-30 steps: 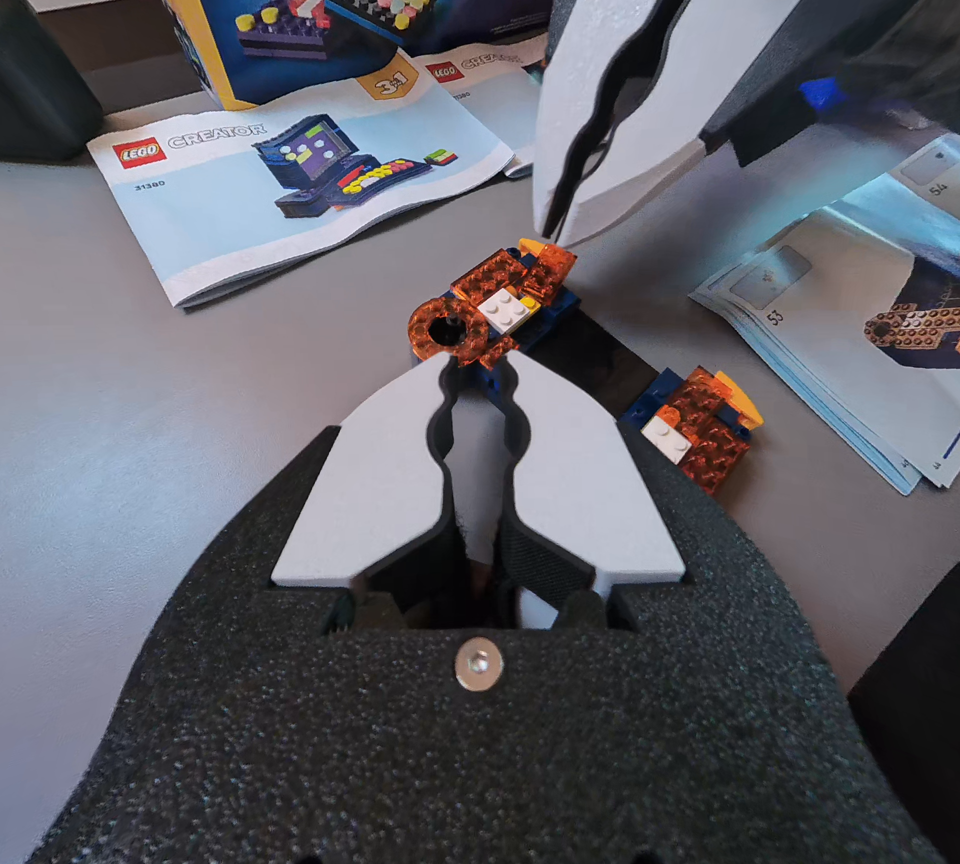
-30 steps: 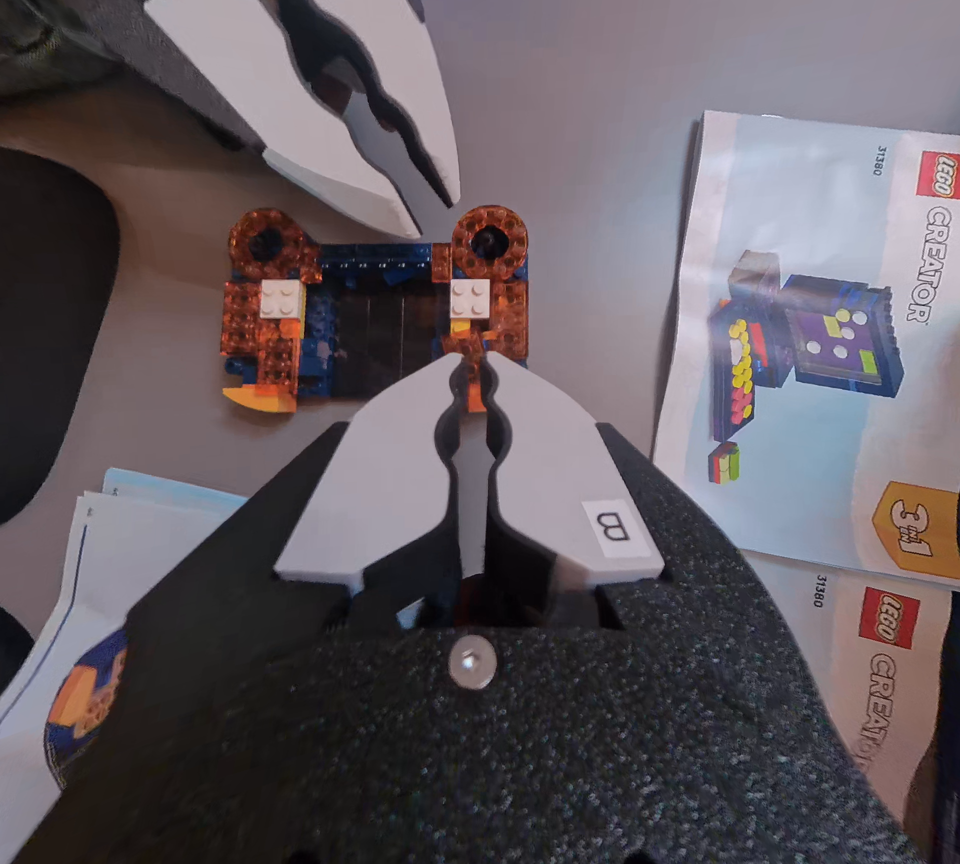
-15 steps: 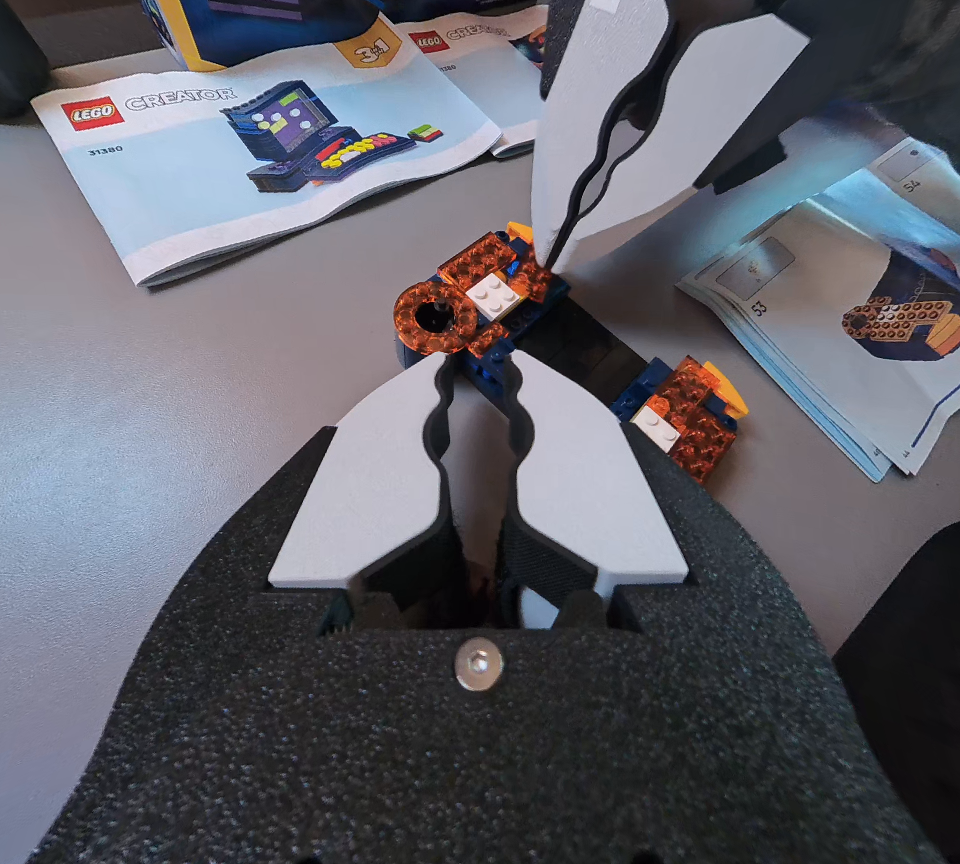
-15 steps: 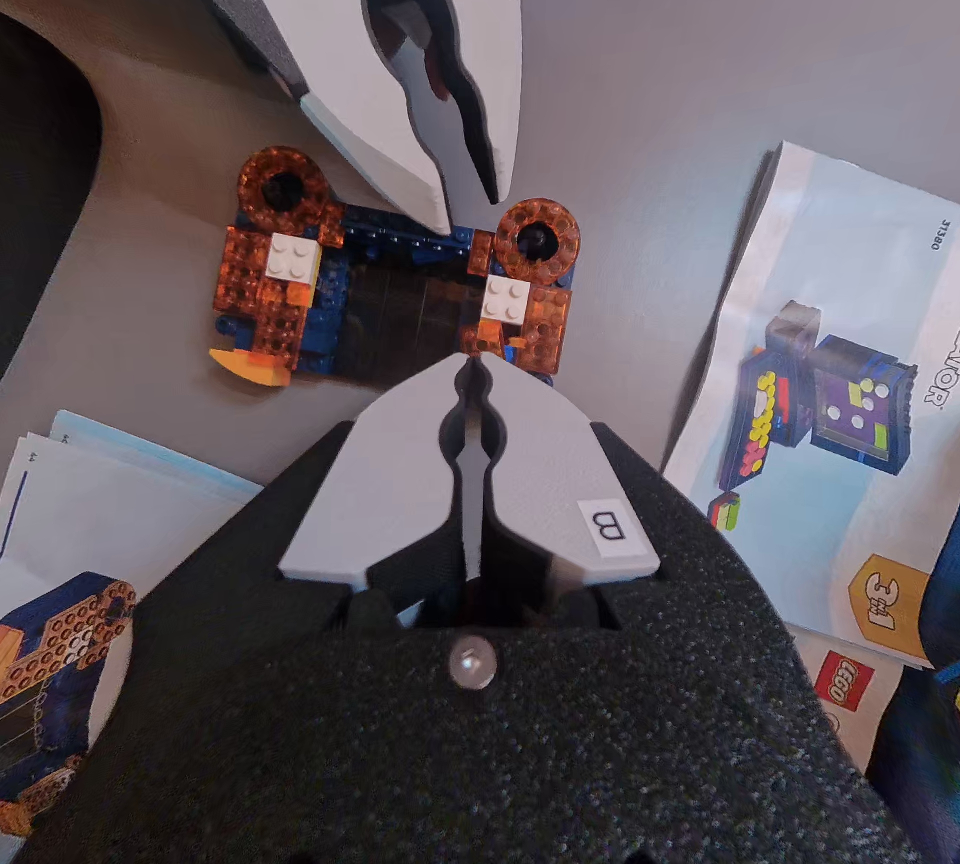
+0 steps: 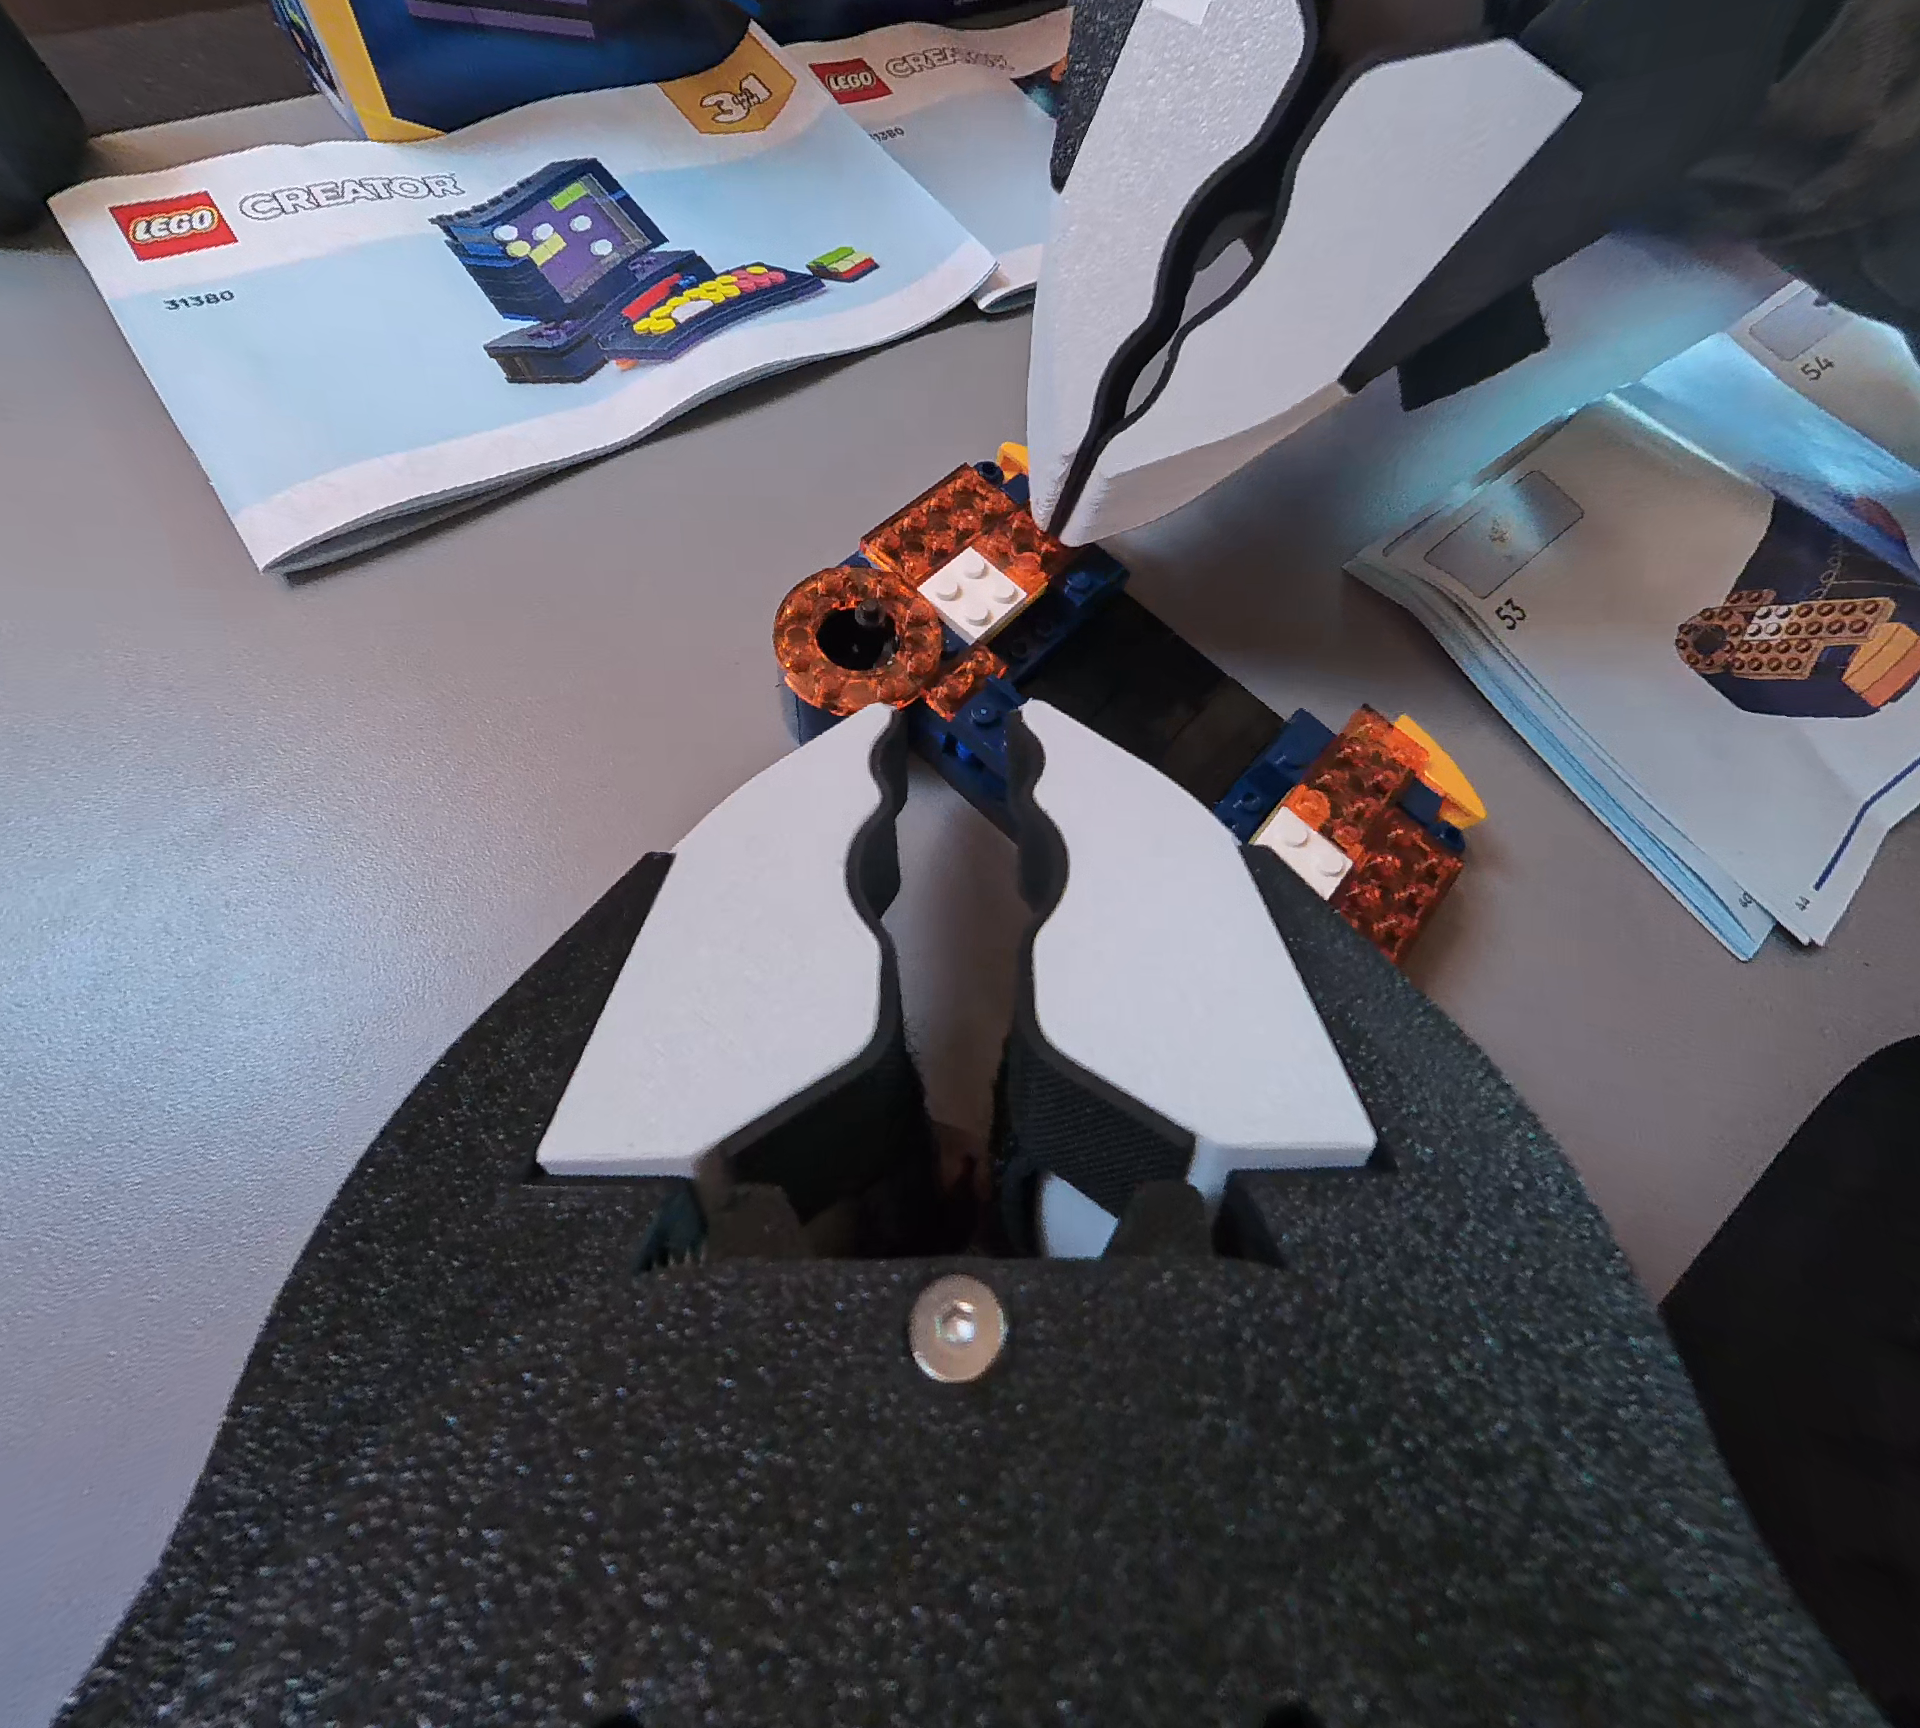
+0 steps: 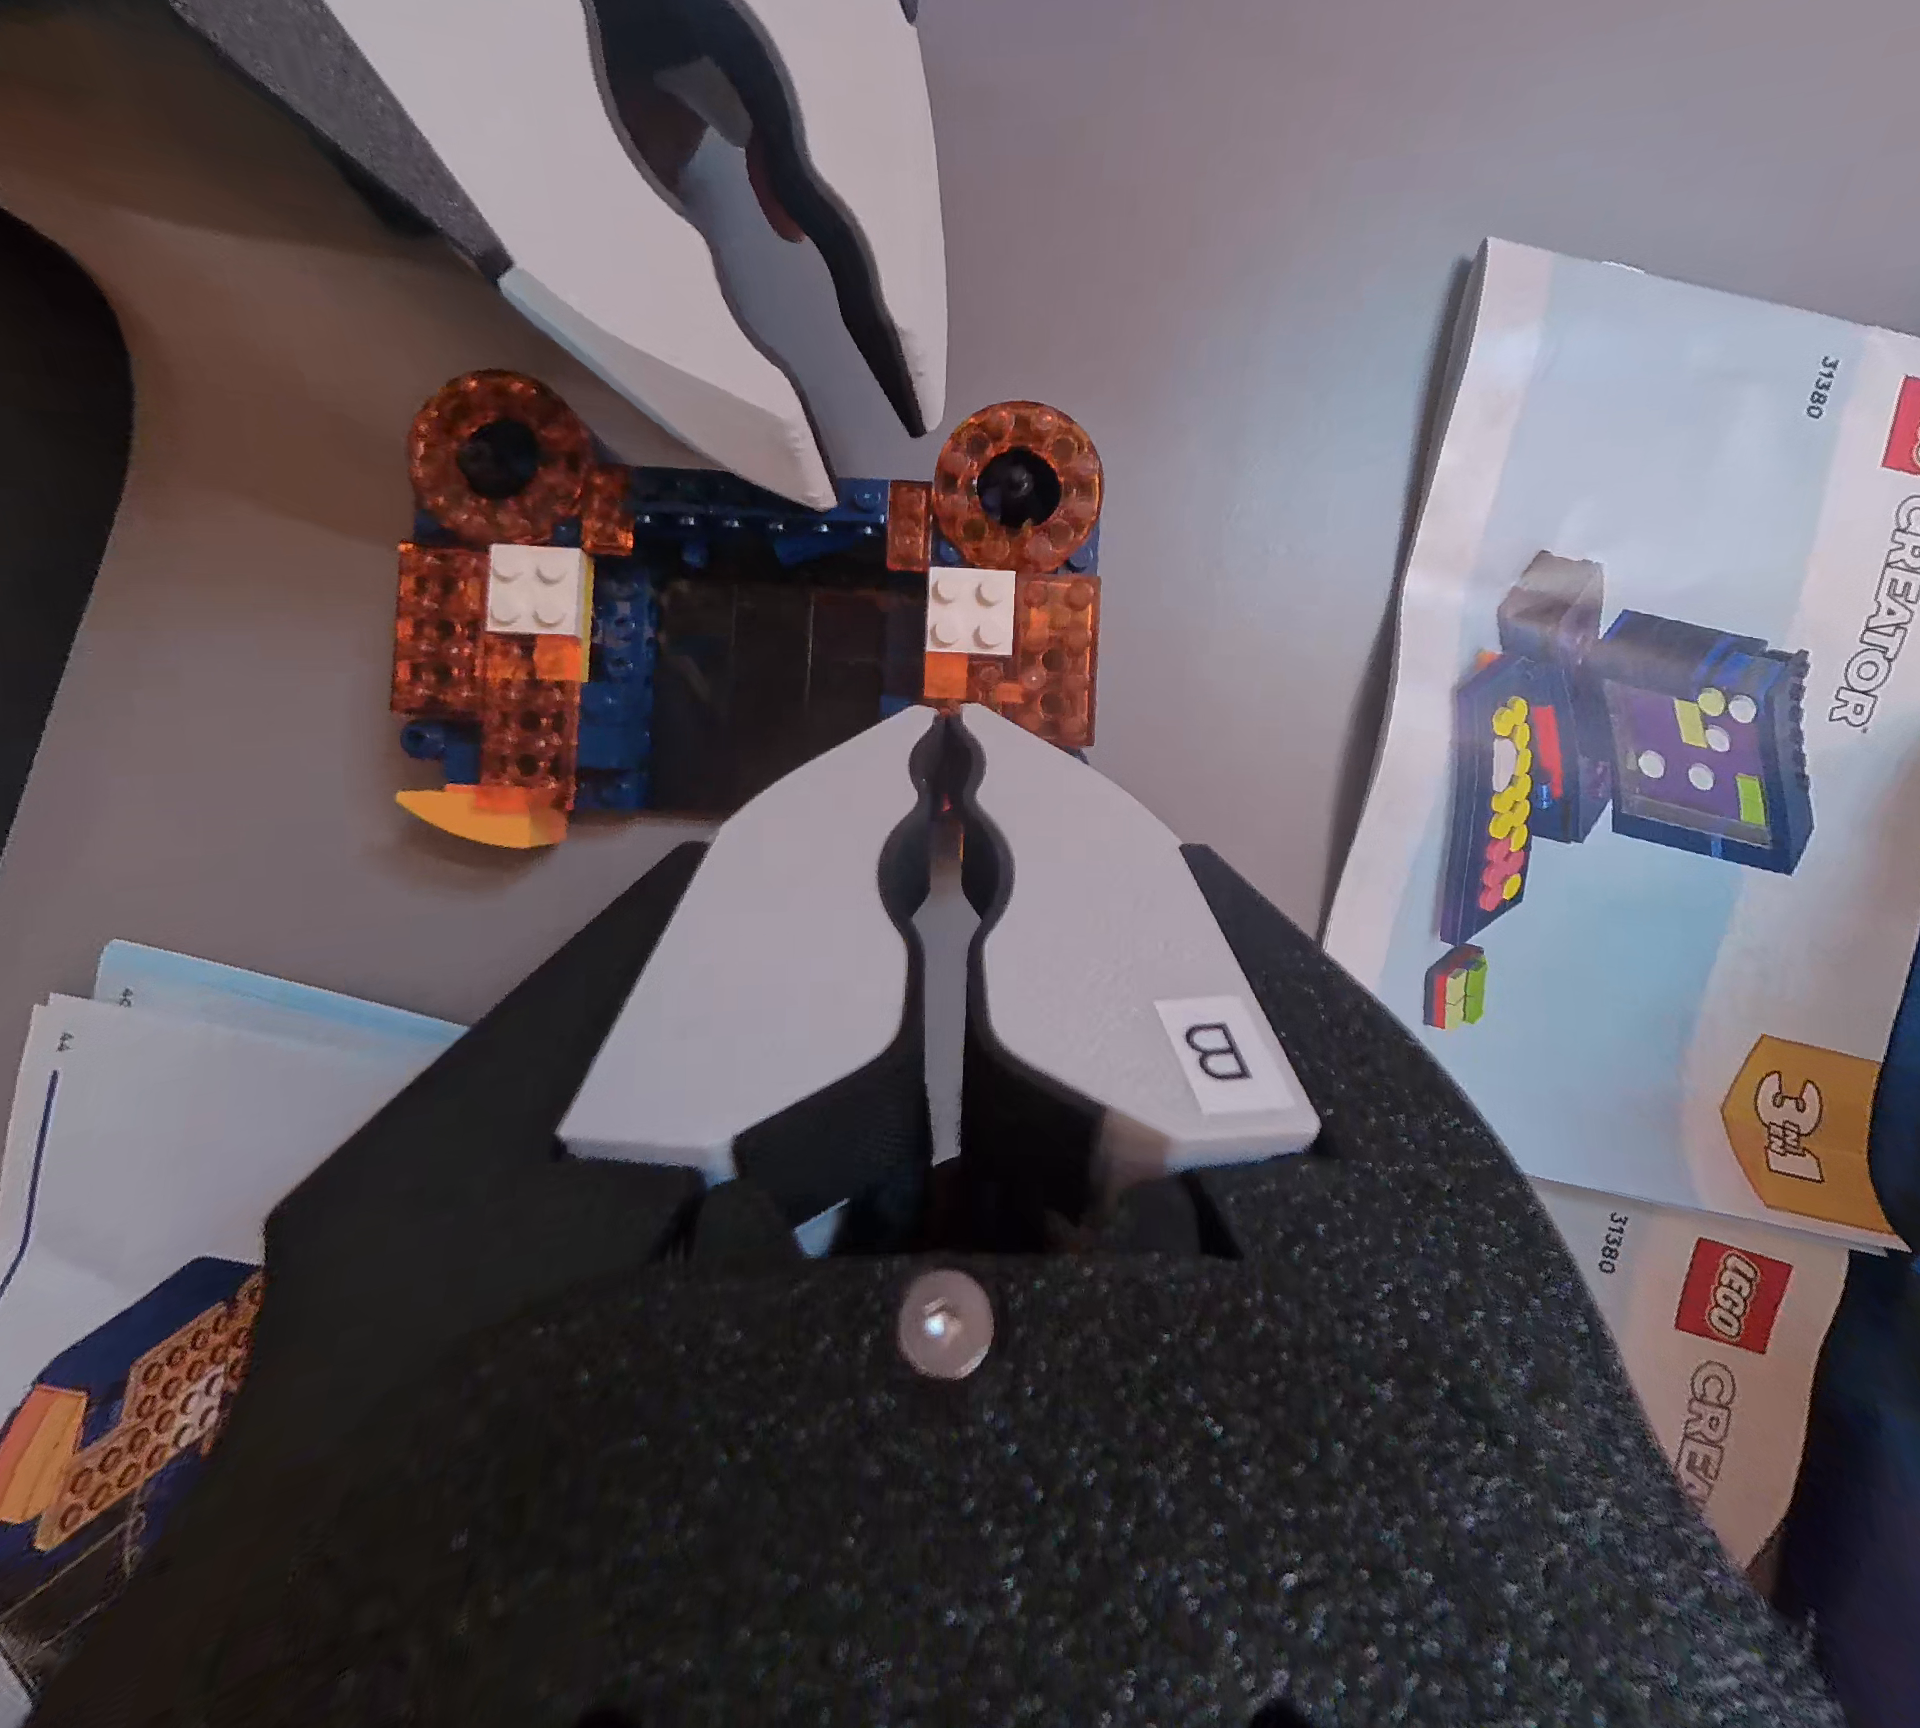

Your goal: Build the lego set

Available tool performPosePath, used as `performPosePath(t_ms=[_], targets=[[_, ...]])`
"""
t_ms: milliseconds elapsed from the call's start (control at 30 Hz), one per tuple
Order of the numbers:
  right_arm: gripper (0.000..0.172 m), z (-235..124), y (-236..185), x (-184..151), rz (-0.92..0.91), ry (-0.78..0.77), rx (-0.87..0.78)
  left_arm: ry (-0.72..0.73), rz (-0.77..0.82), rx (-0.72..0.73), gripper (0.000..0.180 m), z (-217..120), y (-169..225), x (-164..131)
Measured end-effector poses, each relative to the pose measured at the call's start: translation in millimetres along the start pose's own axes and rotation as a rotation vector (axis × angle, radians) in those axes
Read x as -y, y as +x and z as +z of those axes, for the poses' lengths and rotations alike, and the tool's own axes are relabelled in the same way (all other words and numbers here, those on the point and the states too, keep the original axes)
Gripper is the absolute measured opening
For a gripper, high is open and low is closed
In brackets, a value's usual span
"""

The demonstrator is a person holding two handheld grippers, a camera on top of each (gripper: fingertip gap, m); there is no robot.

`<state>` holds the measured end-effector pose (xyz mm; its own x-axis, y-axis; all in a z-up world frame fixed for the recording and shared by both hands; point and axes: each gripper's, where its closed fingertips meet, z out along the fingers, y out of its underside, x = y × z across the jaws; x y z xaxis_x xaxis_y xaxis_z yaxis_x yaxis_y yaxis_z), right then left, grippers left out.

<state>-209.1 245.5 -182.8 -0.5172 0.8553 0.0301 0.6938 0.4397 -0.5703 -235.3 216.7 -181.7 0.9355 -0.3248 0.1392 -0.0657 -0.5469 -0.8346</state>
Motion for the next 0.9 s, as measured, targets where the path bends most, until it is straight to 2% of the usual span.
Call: performPosePath(t_ms=[267, 667, 900], targets=[[0.000, 0.4, 0.5, -0.5, 0.006, -0.049, -0.012, 0.002, -0.020, -0.020, 0.015, 0.3, 1.7, -0.3], [0.000, 1.3, 0.8, -2.5, 0.151, -0.209, 0.079, 0.004, -0.022, -0.028, 0.012, 0.5, 2.8, -0.2], [0.000, 1.8, 1.0, -3.1, 0.141, -0.335, 0.081, 0.005, -0.027, -0.035, 0.011, 0.4, 3.1, -0.2]])
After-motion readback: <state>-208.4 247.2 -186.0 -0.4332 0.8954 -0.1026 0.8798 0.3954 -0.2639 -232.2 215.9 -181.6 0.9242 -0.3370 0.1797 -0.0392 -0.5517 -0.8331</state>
